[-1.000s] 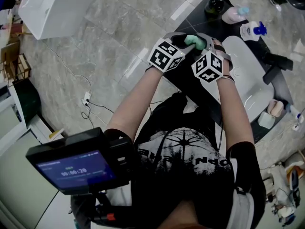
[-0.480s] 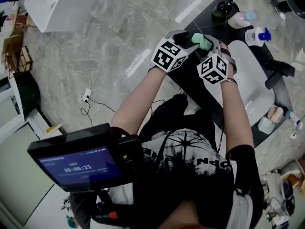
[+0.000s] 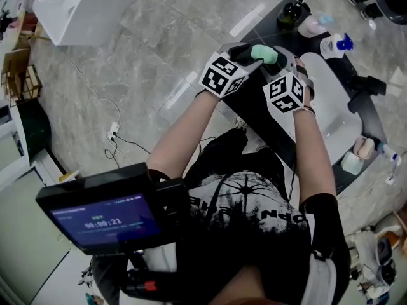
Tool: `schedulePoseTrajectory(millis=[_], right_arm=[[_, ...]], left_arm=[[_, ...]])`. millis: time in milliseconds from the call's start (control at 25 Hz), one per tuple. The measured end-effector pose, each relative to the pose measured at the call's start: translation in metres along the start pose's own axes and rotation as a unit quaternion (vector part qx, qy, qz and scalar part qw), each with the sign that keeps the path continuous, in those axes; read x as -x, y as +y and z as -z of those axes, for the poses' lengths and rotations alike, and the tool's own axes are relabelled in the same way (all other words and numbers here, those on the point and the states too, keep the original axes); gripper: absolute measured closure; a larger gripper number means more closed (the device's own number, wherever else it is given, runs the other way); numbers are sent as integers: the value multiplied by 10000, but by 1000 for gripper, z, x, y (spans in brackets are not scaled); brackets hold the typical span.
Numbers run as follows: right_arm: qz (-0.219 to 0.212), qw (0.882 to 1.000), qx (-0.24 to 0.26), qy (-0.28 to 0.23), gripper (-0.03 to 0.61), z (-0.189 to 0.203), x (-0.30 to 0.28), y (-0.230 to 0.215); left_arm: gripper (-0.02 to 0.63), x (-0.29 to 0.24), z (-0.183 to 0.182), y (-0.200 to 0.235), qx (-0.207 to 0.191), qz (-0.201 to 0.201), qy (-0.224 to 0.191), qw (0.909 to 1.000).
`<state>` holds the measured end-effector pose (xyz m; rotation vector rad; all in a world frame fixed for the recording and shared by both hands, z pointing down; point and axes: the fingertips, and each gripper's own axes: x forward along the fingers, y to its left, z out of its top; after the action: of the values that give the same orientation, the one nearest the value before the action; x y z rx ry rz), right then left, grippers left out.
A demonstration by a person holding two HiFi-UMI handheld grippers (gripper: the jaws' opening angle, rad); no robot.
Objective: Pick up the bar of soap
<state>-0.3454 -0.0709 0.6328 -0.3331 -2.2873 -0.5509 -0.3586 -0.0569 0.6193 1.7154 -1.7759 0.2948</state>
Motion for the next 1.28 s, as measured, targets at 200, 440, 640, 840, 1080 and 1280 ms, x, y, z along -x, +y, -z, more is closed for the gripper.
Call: schedulePoseTrajectory(millis=[200, 440, 640, 840, 1080, 1280], right_arm=[[419, 9987, -249, -113, 381, 7, 39, -15], [976, 9930, -604, -266, 554, 19, 83, -42], [1067, 9864, -1146, -505, 563, 31, 137, -46], [1309, 9752, -1594, -798, 563, 34, 200, -54], [1848, 9582, -1857, -1152, 565, 65, 289, -56], [2302, 9430, -2033, -1284, 565, 95, 353, -55]], left_arm=[[513, 12, -14, -31, -200, 87, -294, 9993], [601, 15, -44, -57, -423, 201, -692, 9965], [601, 20, -68, -102, -789, 412, -879, 9921], [601, 25, -84, -137, -975, 637, -986, 9883], [601, 27, -111, -210, -1256, 1015, -1319, 9780], [603, 23, -129, -257, -1391, 1323, -1480, 9702]])
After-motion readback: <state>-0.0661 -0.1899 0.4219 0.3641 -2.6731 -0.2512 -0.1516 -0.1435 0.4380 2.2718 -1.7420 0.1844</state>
